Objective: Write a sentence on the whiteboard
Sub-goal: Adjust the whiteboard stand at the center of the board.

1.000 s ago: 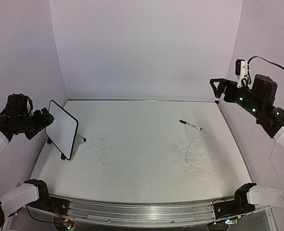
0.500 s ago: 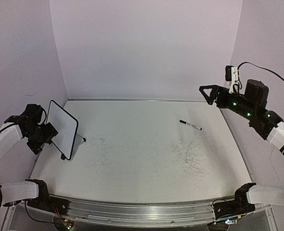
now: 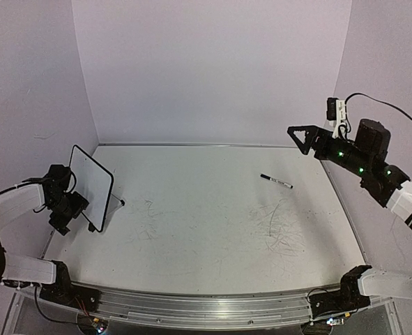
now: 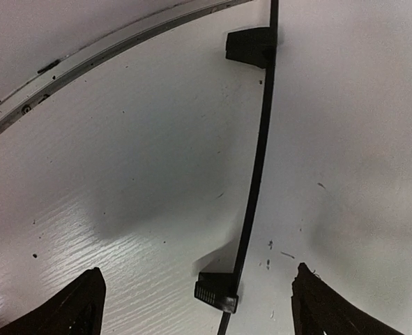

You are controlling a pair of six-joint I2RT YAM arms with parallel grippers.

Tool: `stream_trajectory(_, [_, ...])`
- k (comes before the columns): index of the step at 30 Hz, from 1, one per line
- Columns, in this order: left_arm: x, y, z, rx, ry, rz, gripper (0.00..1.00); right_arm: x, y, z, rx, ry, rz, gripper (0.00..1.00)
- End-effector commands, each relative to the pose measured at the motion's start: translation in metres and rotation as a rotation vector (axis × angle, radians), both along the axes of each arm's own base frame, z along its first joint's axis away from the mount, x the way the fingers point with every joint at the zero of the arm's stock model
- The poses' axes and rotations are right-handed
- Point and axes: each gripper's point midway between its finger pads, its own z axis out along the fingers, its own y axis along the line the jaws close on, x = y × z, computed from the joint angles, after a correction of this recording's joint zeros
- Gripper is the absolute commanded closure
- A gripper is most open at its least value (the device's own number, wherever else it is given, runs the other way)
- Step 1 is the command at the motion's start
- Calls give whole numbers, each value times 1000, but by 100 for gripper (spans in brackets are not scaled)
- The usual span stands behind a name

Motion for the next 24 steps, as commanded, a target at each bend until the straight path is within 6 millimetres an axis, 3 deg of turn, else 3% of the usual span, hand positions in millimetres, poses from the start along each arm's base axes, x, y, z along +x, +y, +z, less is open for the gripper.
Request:
stream_trajectory(1, [8, 1, -13, -29, -18, 46, 11, -4, 3, 13, 34, -47, 18, 2])
stream_trajectory(3, [7, 3, -17, -28, -11, 64, 14, -4, 3, 13, 34, -48, 15, 2])
stream_trajectory(7, [7, 3, -26, -41, -14, 88, 38, -3, 3, 11, 34, -48, 17, 2])
stream_trajectory(9, [5, 3, -31, -35, 4, 88, 45, -2, 3, 10, 36, -48, 18, 2])
stream_trajectory(14, [4, 3, -46, -31, 34, 68, 55, -1, 3, 7, 36, -50, 16, 2])
stream_trajectory(24, [9, -30, -60, -173, 41, -31, 77, 3, 5, -1, 37, -31, 17, 2])
